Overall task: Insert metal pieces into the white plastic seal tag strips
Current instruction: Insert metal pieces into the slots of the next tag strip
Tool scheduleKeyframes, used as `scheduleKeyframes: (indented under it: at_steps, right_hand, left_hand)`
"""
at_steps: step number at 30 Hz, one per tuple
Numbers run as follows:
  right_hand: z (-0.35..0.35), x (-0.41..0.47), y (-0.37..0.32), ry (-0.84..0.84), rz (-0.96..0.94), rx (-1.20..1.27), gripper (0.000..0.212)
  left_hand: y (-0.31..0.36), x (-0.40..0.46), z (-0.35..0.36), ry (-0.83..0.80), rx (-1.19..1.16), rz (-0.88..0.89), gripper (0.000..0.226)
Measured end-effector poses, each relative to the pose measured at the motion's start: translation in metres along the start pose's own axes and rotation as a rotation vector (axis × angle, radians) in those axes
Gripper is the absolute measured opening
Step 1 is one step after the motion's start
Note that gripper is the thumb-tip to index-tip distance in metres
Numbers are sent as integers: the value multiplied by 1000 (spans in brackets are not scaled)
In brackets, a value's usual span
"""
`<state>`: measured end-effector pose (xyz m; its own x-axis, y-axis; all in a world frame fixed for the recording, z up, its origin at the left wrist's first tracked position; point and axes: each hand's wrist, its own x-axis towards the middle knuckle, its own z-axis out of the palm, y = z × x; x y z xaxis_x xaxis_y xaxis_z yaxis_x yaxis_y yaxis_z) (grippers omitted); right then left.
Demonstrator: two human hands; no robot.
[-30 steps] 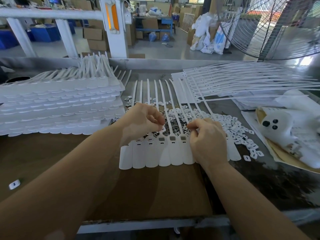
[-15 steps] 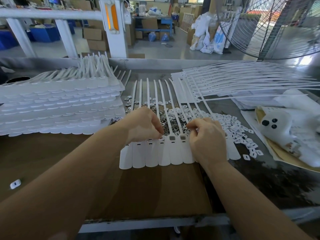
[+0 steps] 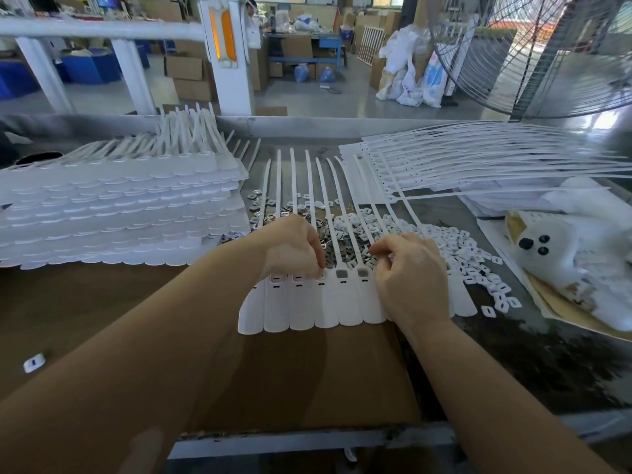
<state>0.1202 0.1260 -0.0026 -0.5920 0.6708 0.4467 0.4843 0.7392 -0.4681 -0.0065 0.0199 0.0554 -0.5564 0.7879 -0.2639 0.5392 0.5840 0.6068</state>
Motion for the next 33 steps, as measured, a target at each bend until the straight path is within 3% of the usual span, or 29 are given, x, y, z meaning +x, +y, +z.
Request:
scheduleKeyframes:
  at_steps: [8,16,19,25,33]
  right_hand:
    - [-1,1,0,-20,13,12,20]
    - [-1,1,0,-21,21,19,20]
    - [-1,1,1,-21,23,16,20]
    - [0,1,1,-20,19,2,19]
    - [1,2,2,-16,11,-12,19]
  left_hand:
    - [-9,3,-1,-22,-85,-11,7]
    - [-12,22,11,386,-40,57,8]
    - [-7,29,18,461,-17,139,6]
    - [5,44,32,448,46,117,21]
    - [12,46,32,439,55,49,15]
